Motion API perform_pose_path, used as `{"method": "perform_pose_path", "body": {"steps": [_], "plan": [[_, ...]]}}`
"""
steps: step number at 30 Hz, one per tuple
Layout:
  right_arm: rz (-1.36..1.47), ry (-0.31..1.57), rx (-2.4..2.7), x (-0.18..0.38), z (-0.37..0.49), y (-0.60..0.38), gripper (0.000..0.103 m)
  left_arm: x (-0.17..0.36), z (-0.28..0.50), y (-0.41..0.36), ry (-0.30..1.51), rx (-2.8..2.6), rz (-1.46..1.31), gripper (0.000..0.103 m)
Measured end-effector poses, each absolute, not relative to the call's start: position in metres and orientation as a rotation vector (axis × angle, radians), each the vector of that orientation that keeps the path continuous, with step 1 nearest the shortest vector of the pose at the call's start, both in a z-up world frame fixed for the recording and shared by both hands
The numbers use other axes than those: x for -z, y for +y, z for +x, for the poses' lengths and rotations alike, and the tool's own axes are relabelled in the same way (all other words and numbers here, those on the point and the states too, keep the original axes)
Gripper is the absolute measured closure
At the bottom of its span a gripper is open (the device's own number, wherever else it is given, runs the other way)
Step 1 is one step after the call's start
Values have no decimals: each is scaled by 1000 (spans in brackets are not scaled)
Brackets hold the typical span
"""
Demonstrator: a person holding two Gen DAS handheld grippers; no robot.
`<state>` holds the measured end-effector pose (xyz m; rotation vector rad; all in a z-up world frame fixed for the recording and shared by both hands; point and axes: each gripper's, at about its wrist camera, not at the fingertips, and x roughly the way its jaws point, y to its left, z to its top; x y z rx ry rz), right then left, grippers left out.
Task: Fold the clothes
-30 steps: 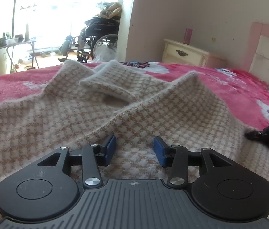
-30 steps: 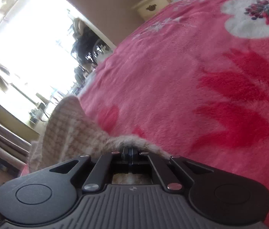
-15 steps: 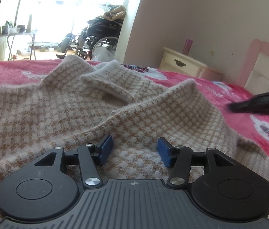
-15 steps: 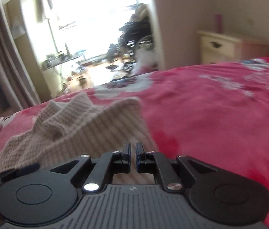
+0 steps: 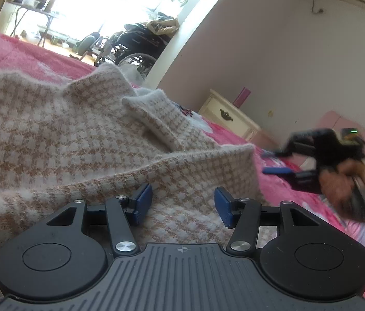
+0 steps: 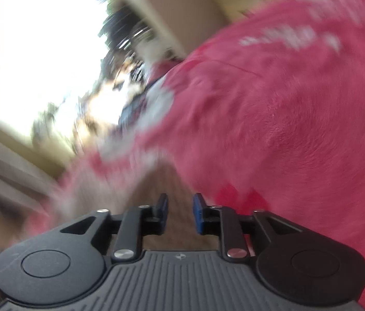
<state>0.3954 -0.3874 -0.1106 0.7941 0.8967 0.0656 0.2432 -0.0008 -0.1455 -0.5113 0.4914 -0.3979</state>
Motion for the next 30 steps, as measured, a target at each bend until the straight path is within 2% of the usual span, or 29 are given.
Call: {"method": "perform_pose_path", "body": {"steps": [2, 7, 13, 15, 18, 22, 25, 29, 30], "plan": [[953, 942, -24, 116, 422, -401, 66, 146, 243, 1, 489, 401, -517, 49], [1078, 1126, -17, 131, 467, -403, 64, 147, 243, 3, 481, 407, -537, 49], [952, 1263, -16, 122, 495, -380, 62, 148, 243, 5, 476, 412, -550, 50], [833, 1295, -18, 116, 499, -365, 66, 148, 242, 6, 475, 414, -554, 50], [616, 1287, -26, 103, 502, -342, 79, 148, 242, 6, 474, 416, -559, 50], [136, 1196, -127, 80, 492, -298, 86, 149, 243, 6, 473, 418, -568, 50], [-454, 1060, -225, 76, 462, -245, 88, 149, 242, 7, 471, 418, -570, 50], [-1214, 776, -280, 114, 413, -195, 91, 149, 242, 7, 471, 419, -571, 49], [-1391, 660, -252, 129, 403, -191, 102, 149, 242, 8, 470, 419, -572, 49]]}}
